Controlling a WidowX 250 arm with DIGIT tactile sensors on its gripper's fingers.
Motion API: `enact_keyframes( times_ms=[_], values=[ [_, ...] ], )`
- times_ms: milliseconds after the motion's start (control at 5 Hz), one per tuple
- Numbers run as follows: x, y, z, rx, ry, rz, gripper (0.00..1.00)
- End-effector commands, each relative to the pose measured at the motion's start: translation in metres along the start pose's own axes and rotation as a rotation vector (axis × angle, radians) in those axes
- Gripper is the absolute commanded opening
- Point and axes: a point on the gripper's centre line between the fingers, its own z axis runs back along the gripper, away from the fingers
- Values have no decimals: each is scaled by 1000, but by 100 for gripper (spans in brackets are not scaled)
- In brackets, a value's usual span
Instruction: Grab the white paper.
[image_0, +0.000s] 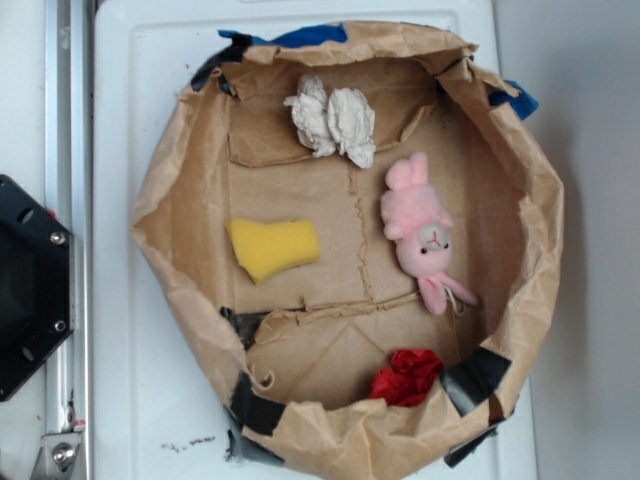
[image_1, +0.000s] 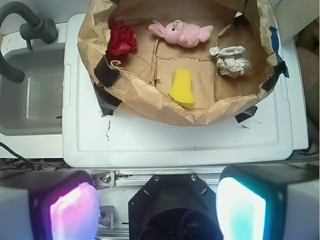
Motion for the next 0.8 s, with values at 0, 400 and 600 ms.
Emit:
enact_keyframes(
  times_ms=[0, 400, 600],
  values=[
    [0, 0, 0, 0, 0, 0, 100],
    [74, 9, -18, -33, -26, 170, 100],
    [90, 19, -46, -29, -44, 420, 100]
  ],
)
